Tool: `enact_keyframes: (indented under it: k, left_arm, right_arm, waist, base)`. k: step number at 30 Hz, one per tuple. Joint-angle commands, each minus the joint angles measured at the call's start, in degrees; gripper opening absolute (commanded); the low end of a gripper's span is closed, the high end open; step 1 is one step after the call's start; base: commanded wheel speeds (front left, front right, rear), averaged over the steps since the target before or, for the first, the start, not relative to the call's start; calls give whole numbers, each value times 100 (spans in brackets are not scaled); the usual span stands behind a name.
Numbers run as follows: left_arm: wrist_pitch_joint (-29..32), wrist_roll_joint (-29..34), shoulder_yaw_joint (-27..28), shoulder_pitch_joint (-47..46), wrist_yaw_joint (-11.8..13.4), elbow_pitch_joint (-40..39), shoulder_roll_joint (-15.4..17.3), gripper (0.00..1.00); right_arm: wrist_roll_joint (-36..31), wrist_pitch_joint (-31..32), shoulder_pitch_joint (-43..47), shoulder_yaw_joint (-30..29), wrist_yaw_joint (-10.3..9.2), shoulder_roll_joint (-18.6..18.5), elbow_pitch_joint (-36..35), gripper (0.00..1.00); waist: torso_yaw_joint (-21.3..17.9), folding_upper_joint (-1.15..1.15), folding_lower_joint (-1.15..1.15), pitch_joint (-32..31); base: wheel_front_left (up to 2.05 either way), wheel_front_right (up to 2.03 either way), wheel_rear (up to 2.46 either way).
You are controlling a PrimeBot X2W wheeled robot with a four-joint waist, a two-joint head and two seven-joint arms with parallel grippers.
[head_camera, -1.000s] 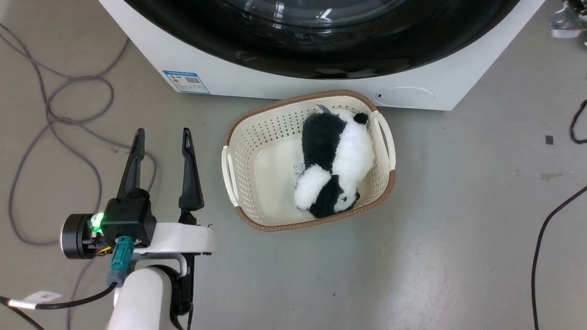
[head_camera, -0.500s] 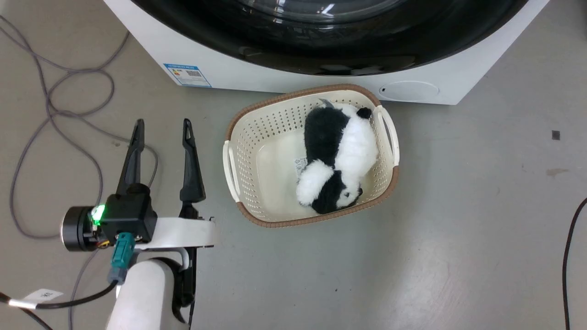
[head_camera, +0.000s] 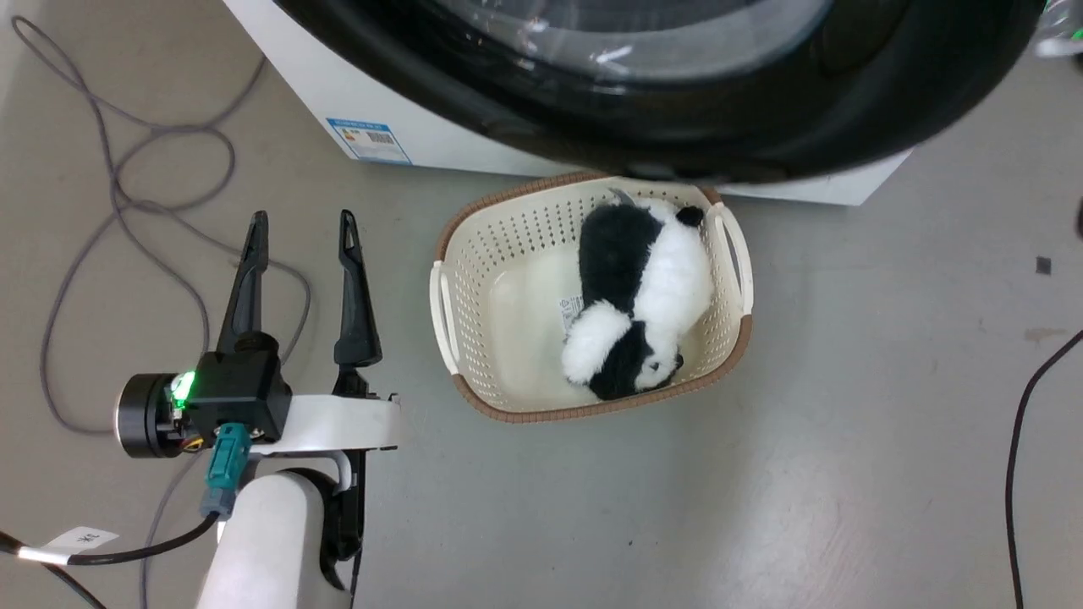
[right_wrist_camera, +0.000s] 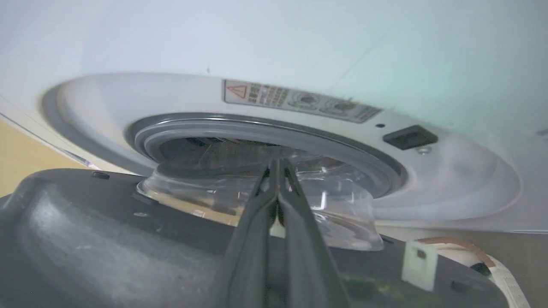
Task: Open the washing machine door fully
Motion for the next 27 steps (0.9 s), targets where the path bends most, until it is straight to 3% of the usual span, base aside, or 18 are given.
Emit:
enact_keyframes:
  k: [1,11,27]
  left_arm:
    - [-32,-13,29,41,9,24,6,100]
    - [-32,51,173,319,-22,104,10,100]
    - [-32,124,263,868,-81,350,65,100]
  right_arm:
    - [62,55,158,37,21,66,-21,0]
    - [153,565,928,247,21,-39,-505,0]
    - [347,946,3249,810,21,94,-2535,0]
  waist:
    - [-18,0,0,-77]
    - [-222,0,0,-572]
    - [-492,0,0,-1377]
  base:
    - [0,0,0]
    - [0,0,0]
    - [0,0,0]
